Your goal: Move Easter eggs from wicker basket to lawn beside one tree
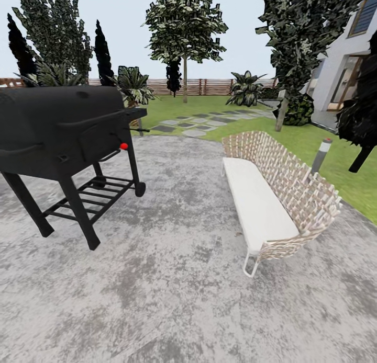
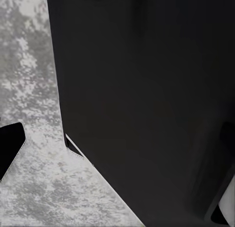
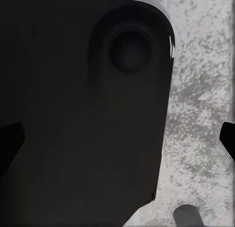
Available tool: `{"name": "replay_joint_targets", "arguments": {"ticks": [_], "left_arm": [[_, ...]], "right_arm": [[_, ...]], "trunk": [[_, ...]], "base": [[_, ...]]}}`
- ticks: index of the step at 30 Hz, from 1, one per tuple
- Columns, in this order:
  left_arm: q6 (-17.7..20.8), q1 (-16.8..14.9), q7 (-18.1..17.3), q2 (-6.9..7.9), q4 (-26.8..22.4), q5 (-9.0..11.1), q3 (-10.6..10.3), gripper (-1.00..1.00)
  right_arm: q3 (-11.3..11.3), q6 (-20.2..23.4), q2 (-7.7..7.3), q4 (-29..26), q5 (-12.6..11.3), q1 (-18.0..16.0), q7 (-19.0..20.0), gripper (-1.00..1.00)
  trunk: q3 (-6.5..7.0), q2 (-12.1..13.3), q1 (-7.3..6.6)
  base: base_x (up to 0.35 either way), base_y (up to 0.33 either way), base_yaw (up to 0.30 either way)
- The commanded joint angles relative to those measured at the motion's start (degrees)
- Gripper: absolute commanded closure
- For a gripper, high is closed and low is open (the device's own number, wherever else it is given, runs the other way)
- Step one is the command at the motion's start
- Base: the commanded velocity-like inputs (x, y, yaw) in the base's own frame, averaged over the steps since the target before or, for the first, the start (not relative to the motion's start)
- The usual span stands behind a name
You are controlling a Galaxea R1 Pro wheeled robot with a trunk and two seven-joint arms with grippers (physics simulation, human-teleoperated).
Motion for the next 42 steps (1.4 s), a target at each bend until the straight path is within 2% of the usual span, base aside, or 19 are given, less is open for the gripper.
{"name": "replay_joint_targets", "arguments": {"ticks": [1, 24, 35, 42], "left_arm": [[0.1, 0.0, 0.0, 0.00, 0.0, 0.1, 0.0, -1.00], [0.1, 0.0, 0.0, -0.06, 0.0, 0.1, 0.0, -1.00], [0.1, 0.0, 0.0, -0.03, 0.0, 0.1, 0.0, -1.00], [0.1, 0.0, 0.0, -0.04, 0.0, 0.1, 0.0, -1.00]], "right_arm": [[0.3, -0.2, -0.01, 0.0, 0.0, 0.0, 0.0, -1.00], [0.2, -0.1, 0.45, 0.3, -0.1, 0.0, 0.1, -1.00], [0.1, -0.1, 0.16, 0.1, -0.2, 0.0, 0.2, -1.00], [0.4, -0.2, 0.30, 0.3, 0.1, 0.0, 0.2, -1.00]], "trunk": [[-0.05, 0.0, 0.03], [-0.05, 0.0, 0.03], [-0.05, 0.0, 0.03], [-0.17, 0.0, 0.03]], "base": [[0.334, 0.000, 0.000], [0.334, 0.000, 0.000], [0.334, 0.000, 0.000], [0.334, 0.000, 0.203]]}}
